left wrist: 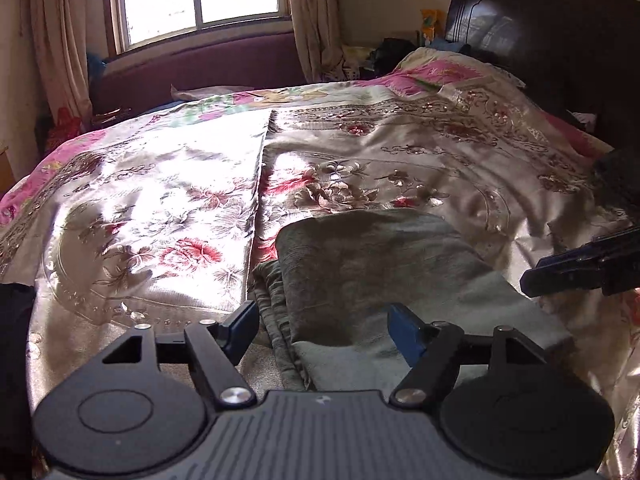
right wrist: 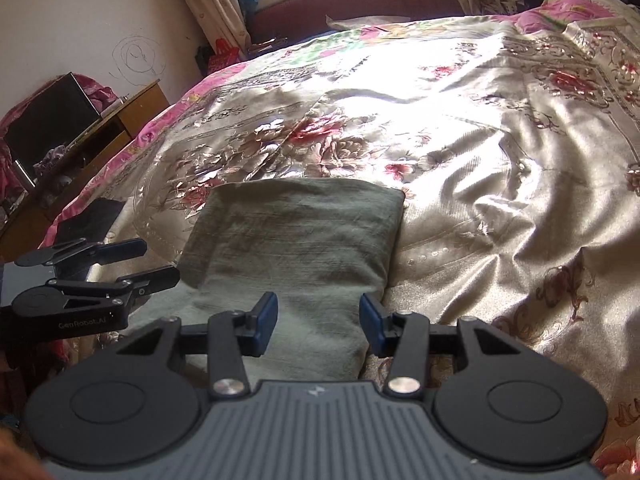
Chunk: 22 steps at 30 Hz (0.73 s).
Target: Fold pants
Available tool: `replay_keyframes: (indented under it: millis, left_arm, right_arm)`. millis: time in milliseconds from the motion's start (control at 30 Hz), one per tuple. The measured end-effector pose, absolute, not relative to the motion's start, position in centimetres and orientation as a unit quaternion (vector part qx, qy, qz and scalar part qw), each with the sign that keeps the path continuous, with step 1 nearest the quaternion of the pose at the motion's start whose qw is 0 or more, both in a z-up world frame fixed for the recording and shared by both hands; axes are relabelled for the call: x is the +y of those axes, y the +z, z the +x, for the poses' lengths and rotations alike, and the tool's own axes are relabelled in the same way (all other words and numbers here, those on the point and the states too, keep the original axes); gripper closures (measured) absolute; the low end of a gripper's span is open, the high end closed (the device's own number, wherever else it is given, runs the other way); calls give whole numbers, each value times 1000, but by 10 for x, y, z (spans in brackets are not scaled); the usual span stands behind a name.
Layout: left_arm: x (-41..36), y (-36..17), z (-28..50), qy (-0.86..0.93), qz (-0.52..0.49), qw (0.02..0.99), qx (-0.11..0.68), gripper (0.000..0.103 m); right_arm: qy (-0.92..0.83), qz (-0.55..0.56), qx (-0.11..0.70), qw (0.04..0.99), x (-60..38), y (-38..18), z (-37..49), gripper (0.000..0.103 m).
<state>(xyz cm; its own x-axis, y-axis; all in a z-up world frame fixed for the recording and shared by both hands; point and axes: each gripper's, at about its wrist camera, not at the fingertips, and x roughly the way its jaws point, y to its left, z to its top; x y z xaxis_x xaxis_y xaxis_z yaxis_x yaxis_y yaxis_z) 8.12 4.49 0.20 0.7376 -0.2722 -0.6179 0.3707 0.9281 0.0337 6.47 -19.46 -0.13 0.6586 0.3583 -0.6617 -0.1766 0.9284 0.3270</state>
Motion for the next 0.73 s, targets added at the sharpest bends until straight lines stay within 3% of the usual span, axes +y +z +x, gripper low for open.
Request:
replay_keyframes:
  millis: [133, 733]
  left_arm:
    - [42, 7, 63, -152, 48, 938, 309, 0]
    - [32, -5, 12, -91, 48, 928, 359, 0]
  right_arm:
    - [144, 131, 378, 905, -181, 4, 37, 56]
    - [93, 151, 366, 913, -153, 10, -26, 55]
